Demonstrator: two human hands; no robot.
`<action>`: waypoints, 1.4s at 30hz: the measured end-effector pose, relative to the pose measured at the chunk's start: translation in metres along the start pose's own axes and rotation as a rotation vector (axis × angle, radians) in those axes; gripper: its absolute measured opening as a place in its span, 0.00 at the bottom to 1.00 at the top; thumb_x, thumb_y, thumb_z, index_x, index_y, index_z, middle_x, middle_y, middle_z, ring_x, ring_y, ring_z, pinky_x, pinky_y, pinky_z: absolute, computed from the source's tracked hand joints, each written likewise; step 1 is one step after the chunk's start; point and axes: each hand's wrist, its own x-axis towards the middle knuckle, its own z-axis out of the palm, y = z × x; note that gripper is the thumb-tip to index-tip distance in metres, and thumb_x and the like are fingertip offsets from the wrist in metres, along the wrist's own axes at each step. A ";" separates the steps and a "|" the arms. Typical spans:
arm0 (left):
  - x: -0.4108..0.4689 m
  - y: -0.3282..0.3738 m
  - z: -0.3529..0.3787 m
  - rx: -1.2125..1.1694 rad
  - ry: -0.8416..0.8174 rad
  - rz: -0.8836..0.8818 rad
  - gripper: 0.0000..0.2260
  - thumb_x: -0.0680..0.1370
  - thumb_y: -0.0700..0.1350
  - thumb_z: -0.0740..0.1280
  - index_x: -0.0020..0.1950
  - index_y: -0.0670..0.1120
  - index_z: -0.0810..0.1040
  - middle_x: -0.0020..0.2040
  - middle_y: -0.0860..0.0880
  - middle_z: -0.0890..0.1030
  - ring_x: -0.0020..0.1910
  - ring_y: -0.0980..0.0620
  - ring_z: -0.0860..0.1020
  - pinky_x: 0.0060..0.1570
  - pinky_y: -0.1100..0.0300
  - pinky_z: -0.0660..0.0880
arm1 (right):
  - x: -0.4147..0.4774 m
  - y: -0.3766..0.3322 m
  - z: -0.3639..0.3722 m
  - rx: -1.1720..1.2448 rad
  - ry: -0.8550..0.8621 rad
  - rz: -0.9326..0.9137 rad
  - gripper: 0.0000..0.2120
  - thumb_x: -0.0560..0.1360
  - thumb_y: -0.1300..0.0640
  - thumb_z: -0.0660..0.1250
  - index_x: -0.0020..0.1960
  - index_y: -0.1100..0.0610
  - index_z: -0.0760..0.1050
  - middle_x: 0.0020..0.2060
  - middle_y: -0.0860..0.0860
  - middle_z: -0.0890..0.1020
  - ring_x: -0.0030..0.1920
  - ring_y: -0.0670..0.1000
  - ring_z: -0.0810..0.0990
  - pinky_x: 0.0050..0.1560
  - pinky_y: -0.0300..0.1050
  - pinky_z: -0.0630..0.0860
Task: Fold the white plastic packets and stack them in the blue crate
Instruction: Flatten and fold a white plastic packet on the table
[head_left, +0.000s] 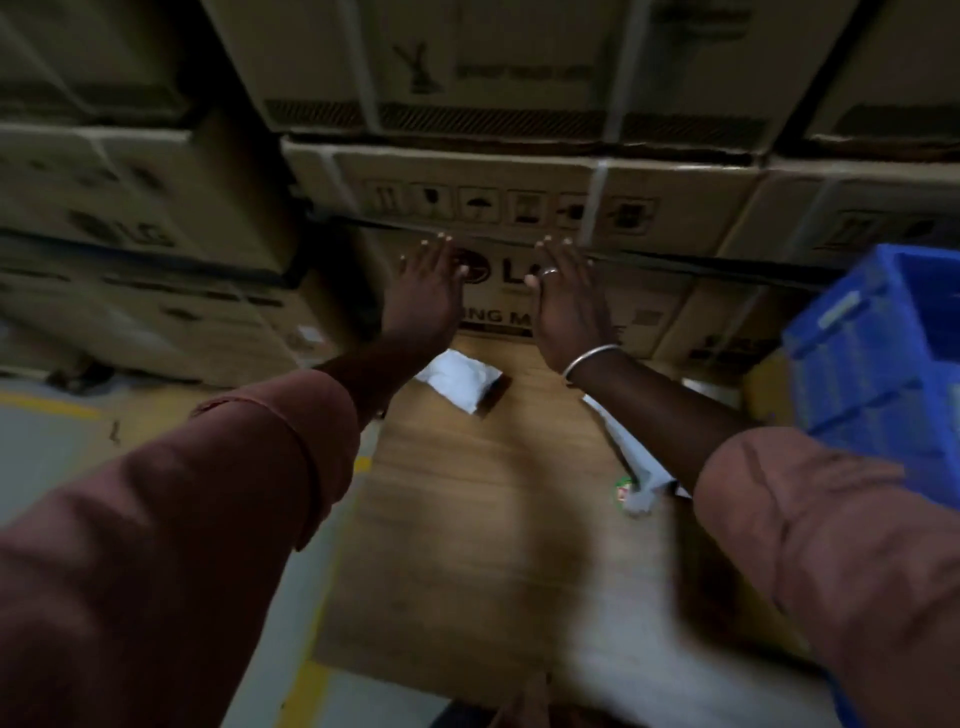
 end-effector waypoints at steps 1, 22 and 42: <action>-0.005 -0.013 0.006 0.011 -0.024 -0.020 0.23 0.85 0.51 0.53 0.78 0.41 0.66 0.77 0.41 0.69 0.77 0.41 0.67 0.74 0.44 0.65 | -0.002 -0.012 0.018 0.001 -0.033 -0.005 0.22 0.83 0.52 0.52 0.73 0.60 0.69 0.75 0.56 0.69 0.77 0.57 0.64 0.75 0.56 0.62; -0.095 -0.067 0.196 0.120 -0.588 0.054 0.21 0.86 0.52 0.51 0.78 0.46 0.63 0.75 0.43 0.68 0.69 0.40 0.68 0.62 0.45 0.66 | -0.105 -0.008 0.228 -0.095 -0.605 0.253 0.25 0.79 0.57 0.58 0.75 0.60 0.64 0.74 0.56 0.68 0.75 0.58 0.65 0.75 0.53 0.64; -0.280 0.073 0.177 -0.176 -0.461 0.017 0.18 0.83 0.52 0.60 0.70 0.47 0.73 0.67 0.45 0.76 0.67 0.41 0.73 0.70 0.45 0.62 | -0.317 0.065 0.119 -0.114 -0.607 0.437 0.39 0.69 0.52 0.72 0.77 0.59 0.63 0.78 0.54 0.64 0.78 0.56 0.60 0.77 0.58 0.60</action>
